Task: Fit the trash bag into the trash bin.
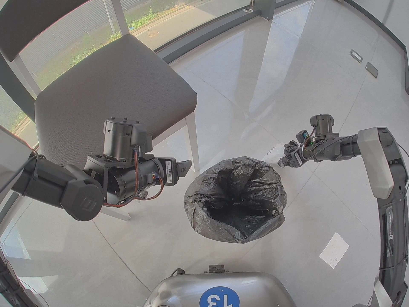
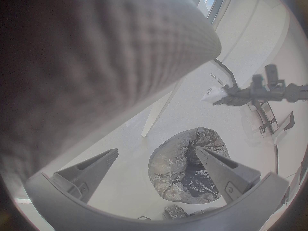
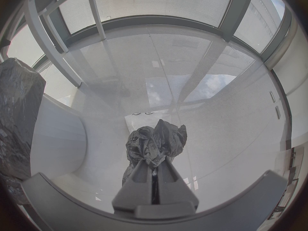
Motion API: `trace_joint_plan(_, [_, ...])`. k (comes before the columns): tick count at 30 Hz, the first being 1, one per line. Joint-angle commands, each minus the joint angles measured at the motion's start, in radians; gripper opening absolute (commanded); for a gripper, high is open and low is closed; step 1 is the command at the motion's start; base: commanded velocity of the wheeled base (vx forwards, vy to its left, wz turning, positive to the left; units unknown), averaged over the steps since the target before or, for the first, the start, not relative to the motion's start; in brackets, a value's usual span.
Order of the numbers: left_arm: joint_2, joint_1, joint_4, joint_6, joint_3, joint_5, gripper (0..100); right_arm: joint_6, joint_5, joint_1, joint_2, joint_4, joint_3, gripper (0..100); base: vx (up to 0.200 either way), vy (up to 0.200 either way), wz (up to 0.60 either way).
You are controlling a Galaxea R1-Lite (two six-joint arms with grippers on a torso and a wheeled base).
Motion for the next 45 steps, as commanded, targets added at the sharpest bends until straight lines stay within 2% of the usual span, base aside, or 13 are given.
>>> trace_joint_plan(1, [-0.001,0.0,0.001,-0.004,0.003,0.012,100,-0.017,0.003,-0.006,-0.26,-0.006,0.092,0,0.0,0.0,0.0])
trace_joint_plan(5, [0.001,0.0,0.001,-0.003,0.005,0.015,100,-0.02,0.003,0.014,-0.405,-0.013,0.19,0,0.0,0.0,0.0])
trace_joint_plan(9, [-0.001,-0.004,0.0,0.0,0.006,0.016,100,-0.015,0.003,0.089,-0.655,-0.027,0.365,0,0.0,0.0,0.0])
trace_joint_plan(15, [-0.051,-0.021,-0.003,0.032,0.01,0.018,100,-0.006,0.011,0.157,-0.878,-0.015,0.532,0,0.0,0.0,0.0])
trace_joint_plan(18, [-0.093,-0.066,-0.002,0.025,0.013,0.009,100,-0.004,0.011,0.163,-0.93,-0.015,0.622,0,0.0,0.0,0.0])
trace_joint_plan(20, [-0.134,-0.13,-0.003,0.014,0.045,0.004,100,-0.003,0.012,0.163,-0.979,-0.015,0.704,0,0.0,0.0,0.0])
trace_joint_plan(23, [-0.149,-0.187,-0.005,0.005,0.068,0.004,100,-0.003,0.012,0.165,-1.007,-0.015,0.737,0,0.0,0.0,0.0])
trace_joint_plan(29, [-0.191,-0.193,-0.049,0.008,0.062,0.004,100,-0.001,0.014,0.191,-1.045,0.001,0.75,0,0.0,0.0,0.0])
trace_joint_plan(31, [-0.235,-0.168,-0.055,0.009,0.06,0.004,100,-0.003,0.014,0.218,-1.068,0.025,0.765,0,0.0,0.0,0.0])
trace_joint_plan(37, [-0.26,0.036,-0.098,0.029,0.054,-0.019,100,0.0,0.023,0.292,-1.089,0.043,0.809,0,0.0,0.0,0.0])
trace_joint_plan(39, [-0.266,0.085,-0.108,0.051,0.054,-0.028,100,0.0,0.03,0.315,-1.094,0.045,0.825,0,0.0,0.0,0.0])
trace_joint_plan(40, [-0.272,0.143,-0.111,0.085,0.056,-0.04,100,0.0,0.03,0.341,-1.097,0.045,0.848,0,0.0,0.0,0.0])
trace_joint_plan(45, [-0.274,0.235,-0.131,0.163,0.046,-0.054,100,0.016,0.032,0.415,-1.1,0.053,0.908,0,0.0,0.0,0.0])
